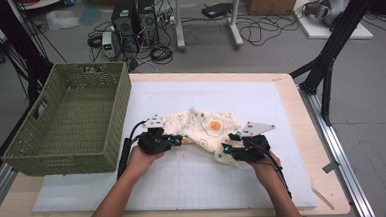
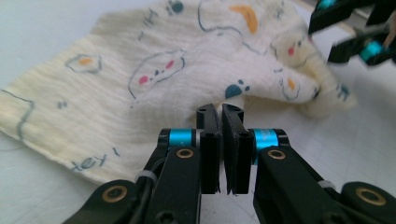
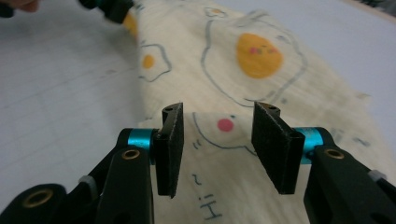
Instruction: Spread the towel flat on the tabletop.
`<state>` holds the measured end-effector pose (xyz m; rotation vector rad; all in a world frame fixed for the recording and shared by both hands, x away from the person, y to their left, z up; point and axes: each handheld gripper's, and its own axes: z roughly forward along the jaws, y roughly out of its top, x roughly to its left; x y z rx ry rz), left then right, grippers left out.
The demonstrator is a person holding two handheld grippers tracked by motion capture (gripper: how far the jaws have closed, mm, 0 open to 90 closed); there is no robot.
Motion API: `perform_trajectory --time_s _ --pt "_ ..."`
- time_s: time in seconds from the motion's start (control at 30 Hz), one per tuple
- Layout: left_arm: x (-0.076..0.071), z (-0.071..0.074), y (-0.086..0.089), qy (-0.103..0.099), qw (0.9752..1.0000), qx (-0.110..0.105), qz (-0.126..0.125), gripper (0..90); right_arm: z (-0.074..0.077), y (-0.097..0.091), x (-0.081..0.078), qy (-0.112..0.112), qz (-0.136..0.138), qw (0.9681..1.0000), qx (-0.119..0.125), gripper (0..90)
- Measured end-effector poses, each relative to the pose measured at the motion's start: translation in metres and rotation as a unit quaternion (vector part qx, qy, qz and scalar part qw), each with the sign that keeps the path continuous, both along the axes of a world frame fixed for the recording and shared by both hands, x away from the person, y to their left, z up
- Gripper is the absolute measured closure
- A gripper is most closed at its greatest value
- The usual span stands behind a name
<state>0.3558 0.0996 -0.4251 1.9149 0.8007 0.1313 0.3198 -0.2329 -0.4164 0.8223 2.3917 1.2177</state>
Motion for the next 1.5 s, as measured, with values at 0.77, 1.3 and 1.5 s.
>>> perform_trajectory --time_s 0.77,1.3,1.5 --pt "0.012 -0.002 0.026 -0.021 0.9931 0.046 0.106 85.7 -0.005 -0.014 0.008 0.031 -0.053 0.998 -0.019 87.8" --pt "0.023 -0.011 -0.009 -0.064 0.9838 0.089 0.142 53.0 -0.02 -0.025 0.032 0.007 -0.135 0.9861 -0.097 70.2" --pt "0.019 -0.005 -0.005 -0.077 0.9879 0.065 0.118 56.1 -0.002 -0.022 0.014 -0.032 -0.102 0.993 -0.048 66.3"
